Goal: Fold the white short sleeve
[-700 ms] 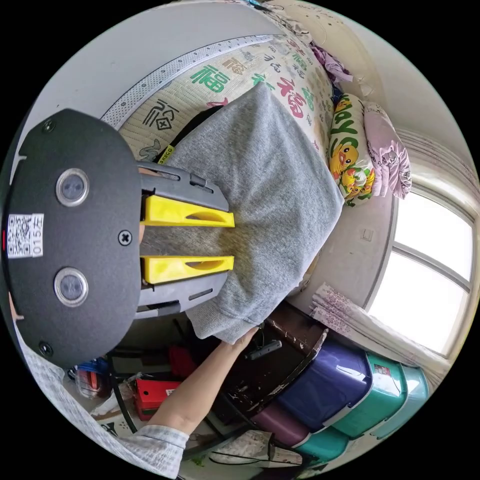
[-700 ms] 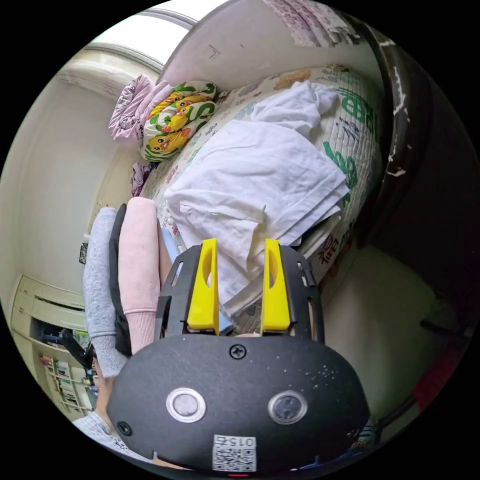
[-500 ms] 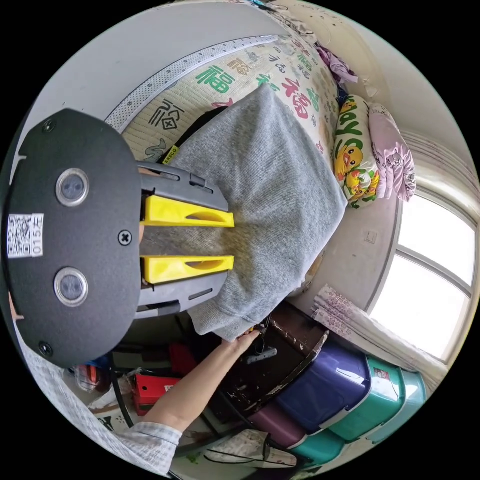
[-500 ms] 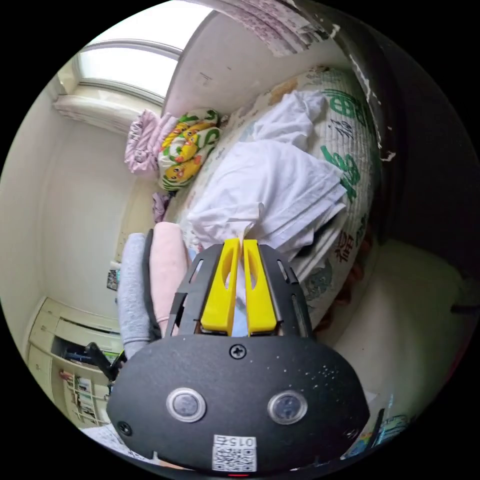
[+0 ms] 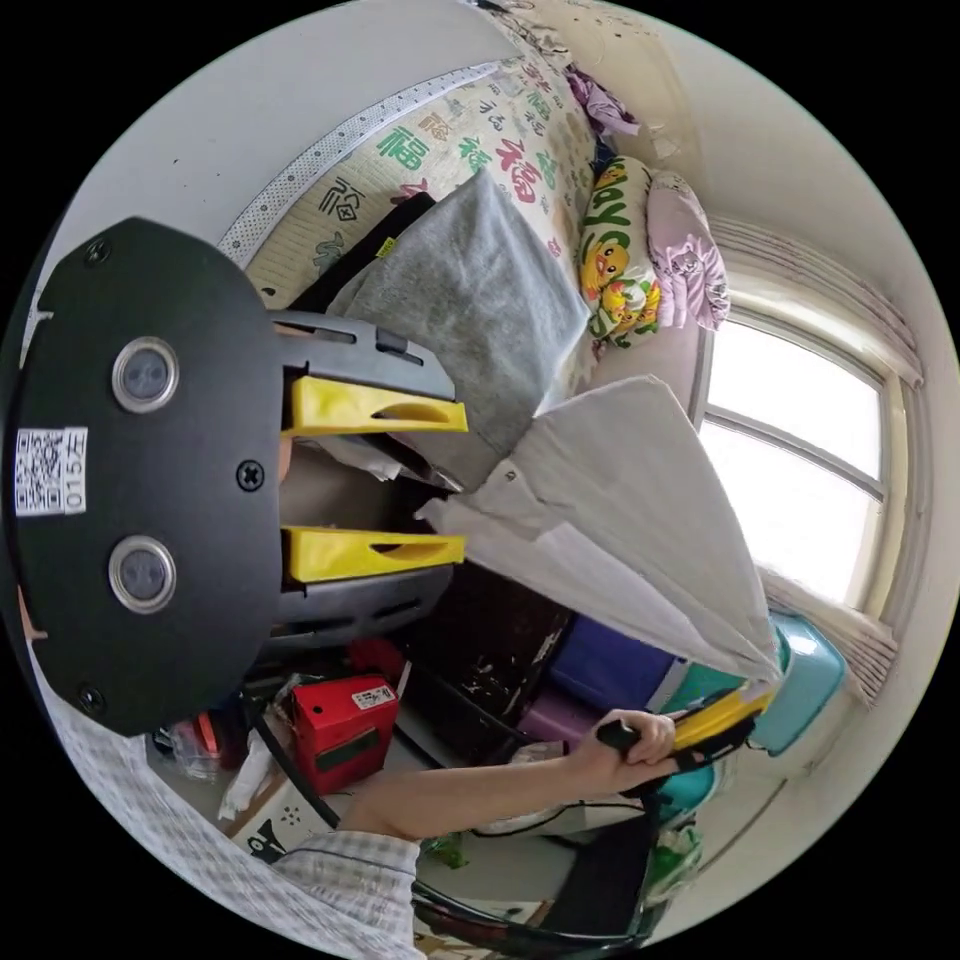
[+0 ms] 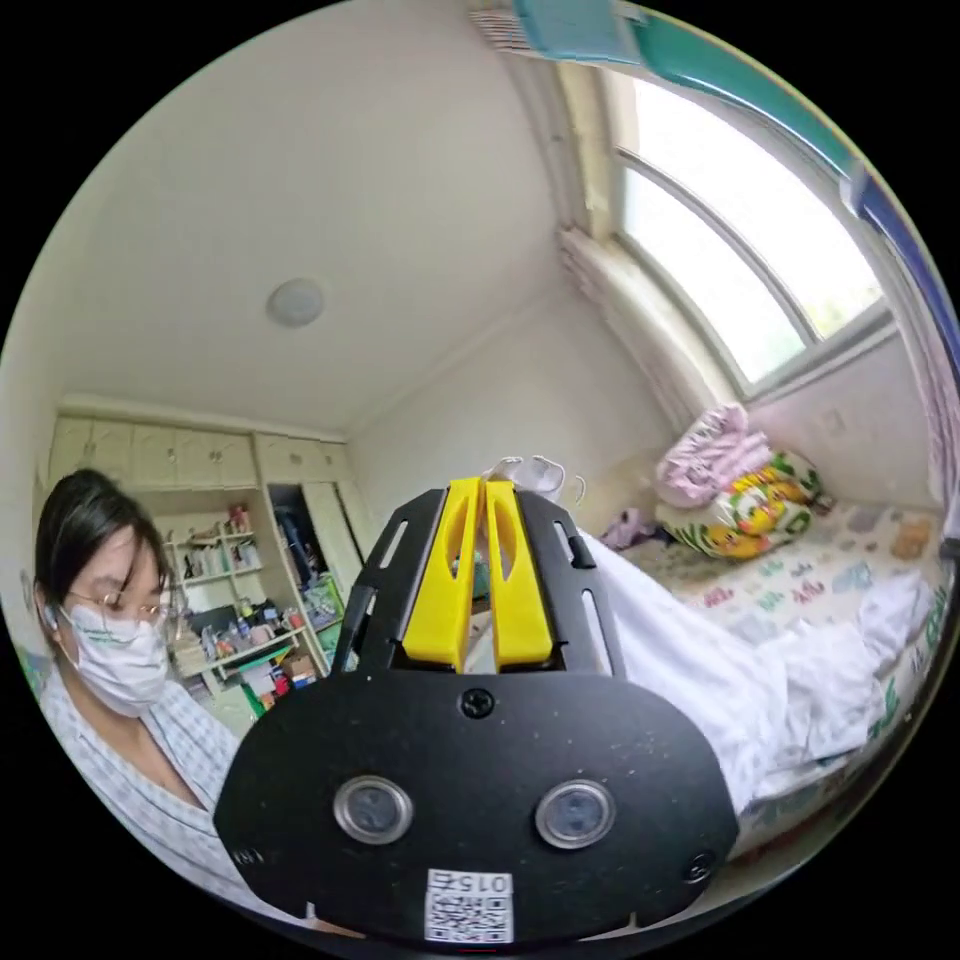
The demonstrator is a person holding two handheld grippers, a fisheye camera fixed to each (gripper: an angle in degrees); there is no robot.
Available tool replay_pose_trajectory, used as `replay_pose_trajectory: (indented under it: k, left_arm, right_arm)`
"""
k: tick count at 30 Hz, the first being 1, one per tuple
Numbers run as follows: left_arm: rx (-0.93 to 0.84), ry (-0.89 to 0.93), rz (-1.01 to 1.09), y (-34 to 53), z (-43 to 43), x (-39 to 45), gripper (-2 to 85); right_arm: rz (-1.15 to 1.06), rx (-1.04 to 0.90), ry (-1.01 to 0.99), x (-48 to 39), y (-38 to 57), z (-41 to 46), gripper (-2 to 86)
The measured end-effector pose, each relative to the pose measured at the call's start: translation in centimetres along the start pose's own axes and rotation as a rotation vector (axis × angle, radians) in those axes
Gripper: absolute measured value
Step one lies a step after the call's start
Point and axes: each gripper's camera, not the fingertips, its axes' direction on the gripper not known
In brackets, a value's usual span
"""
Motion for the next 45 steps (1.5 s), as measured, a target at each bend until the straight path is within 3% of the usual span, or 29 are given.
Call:
replay_pose_trajectory:
  k: [3,6,9,10,15,19,23,26,33,37,41,45]
  left_arm:
    - [0.054,0.133,-0.018,2.4,-1.9,1.2,19.6]
    - [0.093,0.298,-0.013,6.1,-3.3,3.1,18.1]
    - [0.115,0.593,0.102,10.6,-5.5,4.9,8.5]
    - [0.127,0.675,0.149,12.5,-6.8,5.0,1.7]
    - [0.145,0.496,0.036,20.2,-16.4,-0.8,-0.3]
    - [0.279,0.283,-0.115,26.6,-28.8,-7.2,-0.6]
    - [0.305,-0.018,-0.188,31.2,-36.6,-10.1,-0.7]
    - [0.302,-0.128,-0.271,34.4,-39.0,-12.0,-0.7]
    - [0.416,-0.119,-0.257,37.9,-42.6,-12.5,-0.7]
    - [0.425,-0.211,-0.211,35.9,-43.0,-13.2,-0.3]
    - [0.291,-0.288,-0.350,34.0,-37.6,-21.5,1.3]
    - [0.212,-0.143,-0.553,37.4,-31.5,-28.5,5.3]
  right_arm:
    - [-0.187,0.018,-0.093,-10.5,-0.5,0.3,0.2]
    - [-0.306,0.029,-0.133,-18.3,0.4,0.9,0.2]
    - [-0.308,0.010,-0.199,-22.7,1.8,2.1,0.2]
    - [-0.289,-0.015,-0.223,-23.7,2.6,2.9,0.2]
    - [-0.206,-0.036,-0.291,-26.0,6.1,4.4,0.2]
    - [-0.318,0.006,-0.284,-27.7,9.1,4.0,0.2]
    - [-0.193,-0.143,-0.251,-24.2,12.8,7.4,0.2]
    - [-0.088,-0.265,-0.222,-20.1,15.6,9.9,0.2]
    - [0.089,-0.302,-0.294,-13.6,19.0,13.0,0.3]
    - [0.259,-0.257,-0.403,-8.6,20.0,16.5,0.3]
    - [0.331,-0.338,-0.153,-1.4,22.7,22.7,0.3]
    - [0.484,-0.514,0.170,8.4,28.4,28.7,0.4]
